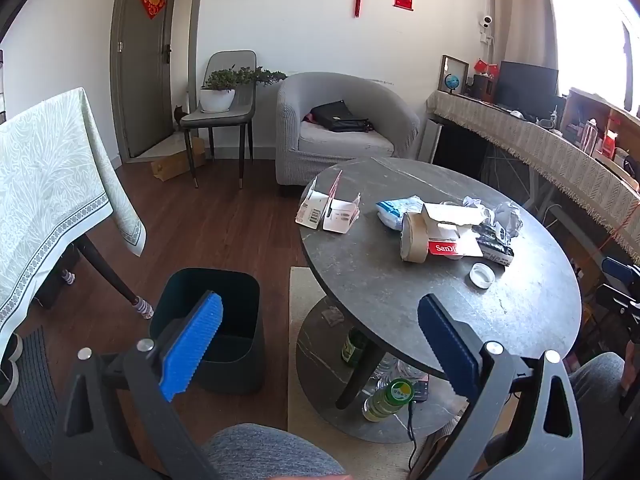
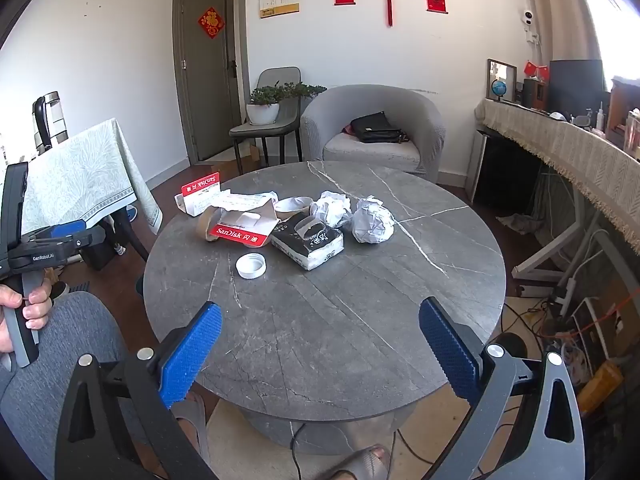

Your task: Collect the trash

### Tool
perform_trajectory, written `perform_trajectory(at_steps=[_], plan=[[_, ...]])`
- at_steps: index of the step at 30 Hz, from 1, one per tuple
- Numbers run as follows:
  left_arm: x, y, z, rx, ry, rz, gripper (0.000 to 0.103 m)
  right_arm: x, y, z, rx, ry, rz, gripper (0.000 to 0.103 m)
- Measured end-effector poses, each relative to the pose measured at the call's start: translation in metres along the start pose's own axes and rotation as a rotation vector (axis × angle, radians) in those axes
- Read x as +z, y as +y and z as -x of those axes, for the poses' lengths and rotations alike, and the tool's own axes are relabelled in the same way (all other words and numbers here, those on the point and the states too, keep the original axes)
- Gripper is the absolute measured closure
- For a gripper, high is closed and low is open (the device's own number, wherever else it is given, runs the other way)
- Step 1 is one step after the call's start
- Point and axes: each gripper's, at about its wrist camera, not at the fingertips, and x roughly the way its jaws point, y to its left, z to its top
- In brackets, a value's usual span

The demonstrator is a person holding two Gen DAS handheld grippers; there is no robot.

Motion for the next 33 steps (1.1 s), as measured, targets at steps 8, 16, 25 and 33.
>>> perform_trajectory(at_steps=[8, 16, 25, 33], plan=[[0.000, -0.004, 0.002, 0.012, 0.000, -0.019, 0.003, 0.000, 0.000, 0.000, 0.002, -0.002, -0.003, 0.003], [-0.001, -0.007, 0.000, 0.019, -0.006, -0.040, 0.003, 0.000, -0.001, 0.001, 0.004, -0.003, -0.006, 0.003], [-0.003, -0.011, -0.001, 0.024, -0.007, -0.052, 0.003, 0.000, -0.001, 0.001, 0.005, -0.005, -0.008, 0.003], [-0.004, -0.009, -0.001, 0.024, -0.007, -0.052, 0.003, 0.000, -0.002, 0.001, 0.006, -0.006, -0.008, 0.003]])
